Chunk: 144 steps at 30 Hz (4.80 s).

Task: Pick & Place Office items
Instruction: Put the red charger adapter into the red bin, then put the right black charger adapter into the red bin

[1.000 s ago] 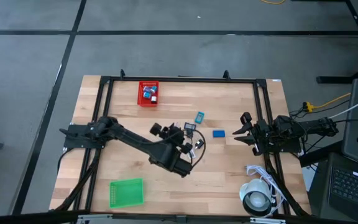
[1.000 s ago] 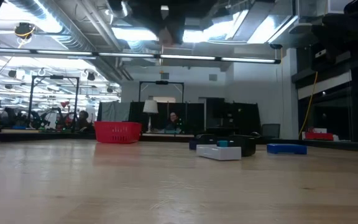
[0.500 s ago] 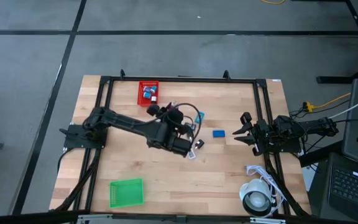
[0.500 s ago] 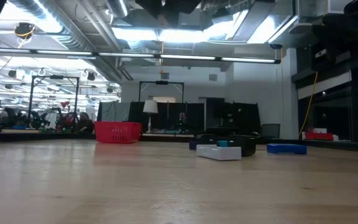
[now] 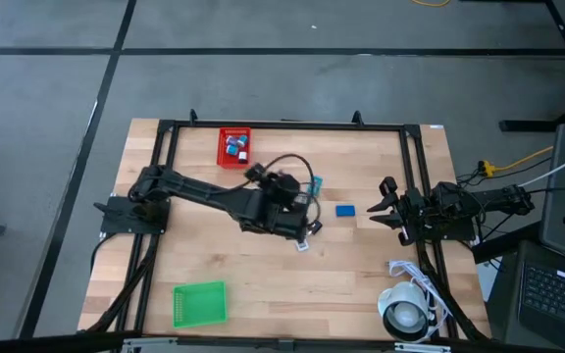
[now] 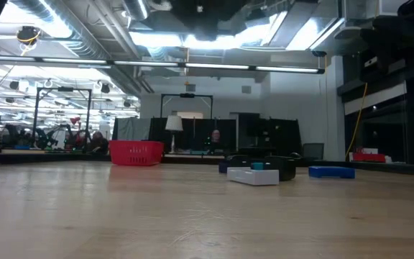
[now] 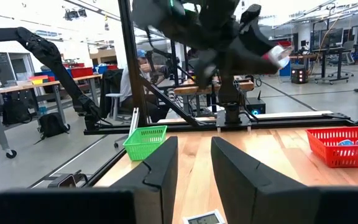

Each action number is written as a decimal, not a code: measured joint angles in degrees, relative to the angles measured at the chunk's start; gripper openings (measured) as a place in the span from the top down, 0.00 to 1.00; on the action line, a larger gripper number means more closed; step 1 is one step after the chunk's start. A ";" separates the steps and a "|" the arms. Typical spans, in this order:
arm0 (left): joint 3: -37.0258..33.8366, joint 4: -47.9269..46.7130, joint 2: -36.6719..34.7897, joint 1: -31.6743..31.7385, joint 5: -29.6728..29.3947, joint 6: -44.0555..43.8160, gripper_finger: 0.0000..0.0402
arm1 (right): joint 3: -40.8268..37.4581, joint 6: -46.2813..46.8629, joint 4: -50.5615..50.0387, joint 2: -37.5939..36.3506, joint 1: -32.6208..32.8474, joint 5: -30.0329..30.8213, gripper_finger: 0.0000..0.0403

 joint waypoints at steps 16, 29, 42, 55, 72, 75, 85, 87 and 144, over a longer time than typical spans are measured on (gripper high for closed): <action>-26.25 77.97 -5.27 10.29 25.67 48.85 0.68 | 0.00 0.02 -0.64 0.00 0.00 -1.31 0.75; -58.01 116.13 -8.47 25.38 42.75 47.35 0.68 | 0.00 1.18 -4.45 0.00 0.00 3.42 0.75; -82.23 112.11 -33.83 37.88 37.87 43.64 0.68 | 0.00 1.10 -4.74 0.00 0.00 11.83 0.75; -88.49 108.65 -35.89 47.06 43.98 35.96 0.68 | 0.00 -1.89 -4.65 0.00 0.00 12.26 0.74; -88.47 104.82 -35.80 50.09 49.64 31.90 0.36 | 0.00 -0.39 -4.70 0.00 0.00 11.80 0.74; -88.47 104.77 -35.80 49.71 49.66 31.94 0.35 | 0.00 -0.39 -4.69 0.00 0.00 11.80 0.74; -78.70 91.74 -35.51 34.71 48.92 31.87 0.39 | 0.00 -1.87 -4.70 0.00 0.00 12.08 0.74; -72.49 82.66 -33.17 28.75 43.60 32.49 0.39 | 0.00 -2.54 -4.69 0.00 0.00 12.25 0.74; -1.62 29.58 21.15 3.90 38.52 -5.63 0.38 | 0.00 -3.10 -4.89 0.00 0.00 10.51 0.75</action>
